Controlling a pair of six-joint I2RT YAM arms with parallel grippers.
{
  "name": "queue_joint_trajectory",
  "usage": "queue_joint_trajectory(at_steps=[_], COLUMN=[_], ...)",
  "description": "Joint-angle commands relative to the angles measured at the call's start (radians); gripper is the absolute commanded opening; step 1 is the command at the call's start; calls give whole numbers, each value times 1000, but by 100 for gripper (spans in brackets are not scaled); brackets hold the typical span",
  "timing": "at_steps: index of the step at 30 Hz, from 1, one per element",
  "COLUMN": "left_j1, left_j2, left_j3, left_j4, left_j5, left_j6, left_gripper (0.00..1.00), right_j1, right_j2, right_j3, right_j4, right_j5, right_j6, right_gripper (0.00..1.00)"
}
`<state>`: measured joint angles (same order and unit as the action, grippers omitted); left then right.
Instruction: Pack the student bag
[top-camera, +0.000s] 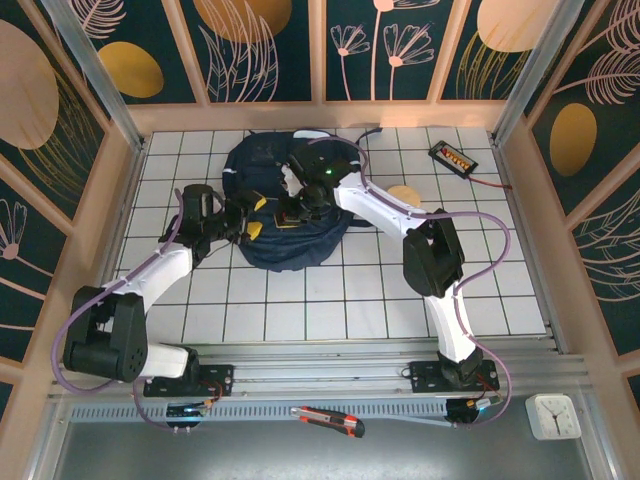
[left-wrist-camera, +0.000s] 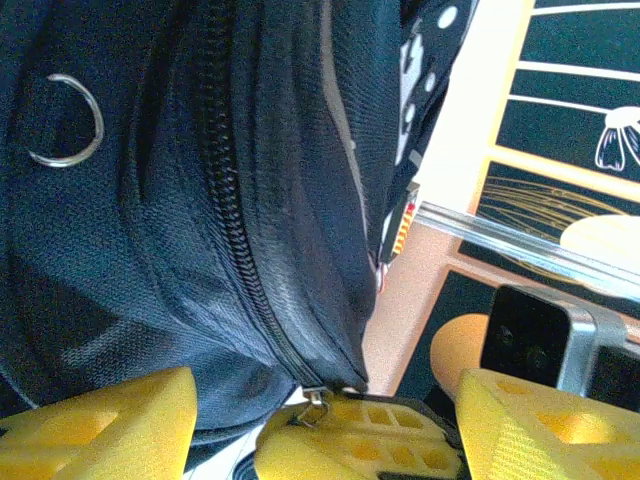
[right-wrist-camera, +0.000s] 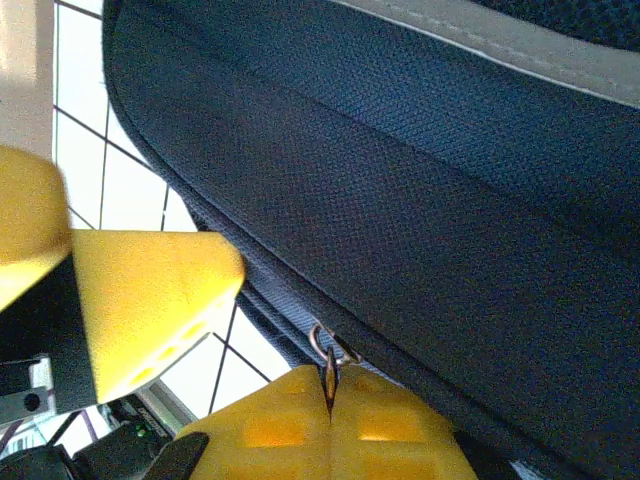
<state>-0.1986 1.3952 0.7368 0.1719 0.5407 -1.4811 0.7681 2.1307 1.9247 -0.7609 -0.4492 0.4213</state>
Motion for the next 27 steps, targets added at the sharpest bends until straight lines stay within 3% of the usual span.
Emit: queue_joint_trajectory(at_steps=[1, 7, 17, 21, 25, 27], left_j1=[1, 1, 2, 4, 11, 19], left_j2=[39, 110, 120, 129, 132, 133], left_j3=[-23, 40, 9, 7, 14, 24], left_j4=[67, 65, 100, 114, 104, 78], left_j5=[4, -13, -13, -13, -20, -15], left_j6=[-81, -73, -84, -87, -62, -34], left_gripper=[69, 65, 42, 30, 0, 0], right_j1=[30, 57, 68, 68, 63, 55], right_j2=[0, 2, -14, -20, -27, -34], right_j3=[36, 18, -22, -35, -39, -45], right_j4=[-2, -6, 4, 0, -12, -32], right_j5=[-4, 9, 21, 24, 35, 50], right_j6=[-12, -21, -27, -33, -41, -47], right_gripper=[0, 0, 0, 0, 0, 0])
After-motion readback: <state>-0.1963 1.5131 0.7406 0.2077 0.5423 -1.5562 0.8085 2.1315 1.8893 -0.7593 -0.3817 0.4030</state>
